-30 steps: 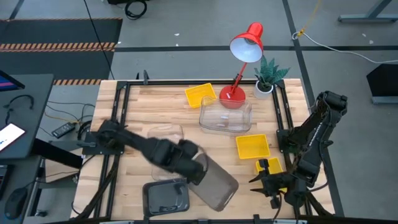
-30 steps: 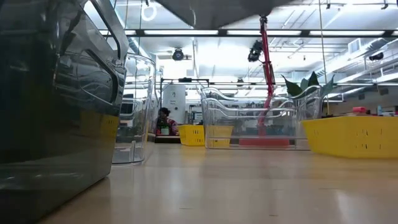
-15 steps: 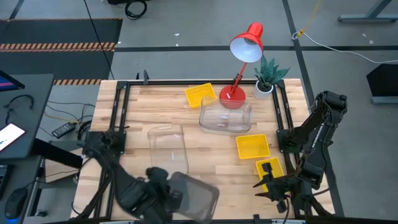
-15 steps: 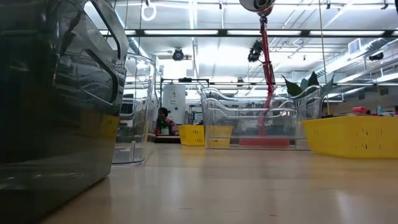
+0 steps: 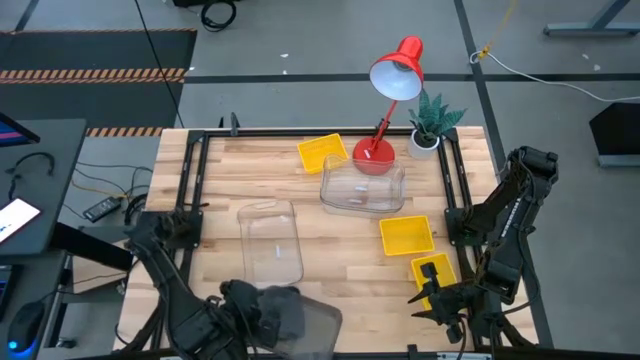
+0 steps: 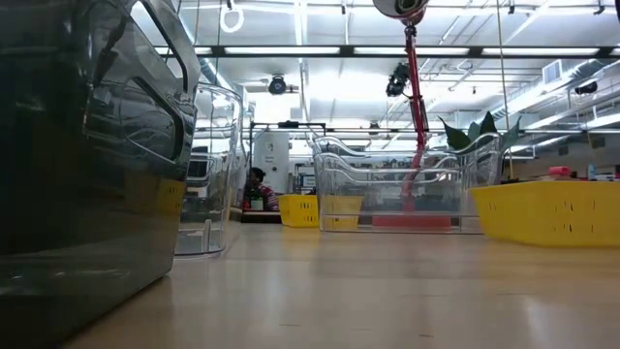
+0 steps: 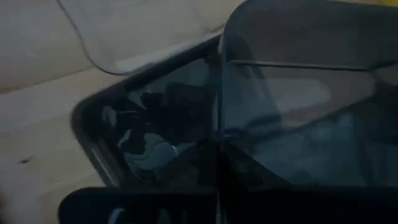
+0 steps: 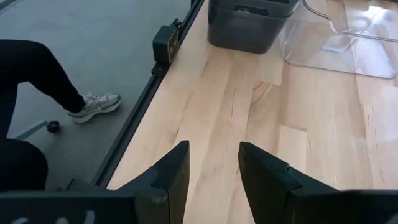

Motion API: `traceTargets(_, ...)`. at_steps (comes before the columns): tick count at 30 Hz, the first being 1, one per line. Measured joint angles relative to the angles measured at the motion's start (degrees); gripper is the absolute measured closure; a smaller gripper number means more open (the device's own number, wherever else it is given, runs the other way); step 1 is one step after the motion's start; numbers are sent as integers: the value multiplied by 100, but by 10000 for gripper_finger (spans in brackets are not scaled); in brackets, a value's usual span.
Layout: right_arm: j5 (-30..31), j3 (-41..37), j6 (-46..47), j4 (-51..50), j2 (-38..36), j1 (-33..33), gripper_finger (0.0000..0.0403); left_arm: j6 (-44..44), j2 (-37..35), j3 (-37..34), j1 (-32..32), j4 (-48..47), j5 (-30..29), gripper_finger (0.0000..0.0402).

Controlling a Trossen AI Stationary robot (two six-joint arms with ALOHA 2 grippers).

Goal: Stack baskets by color
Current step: Stack the black bin on the left black bin

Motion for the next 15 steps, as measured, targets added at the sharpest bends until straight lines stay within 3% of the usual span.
traceTargets(8,-14,0,-41,-2,0,-101,260,-385,-1074,-1369,-193,-17,188,398)
traceTargets(15,37,0,-358,7,0,-351,260,-488,-1570,-2068,-444,-24,476,398)
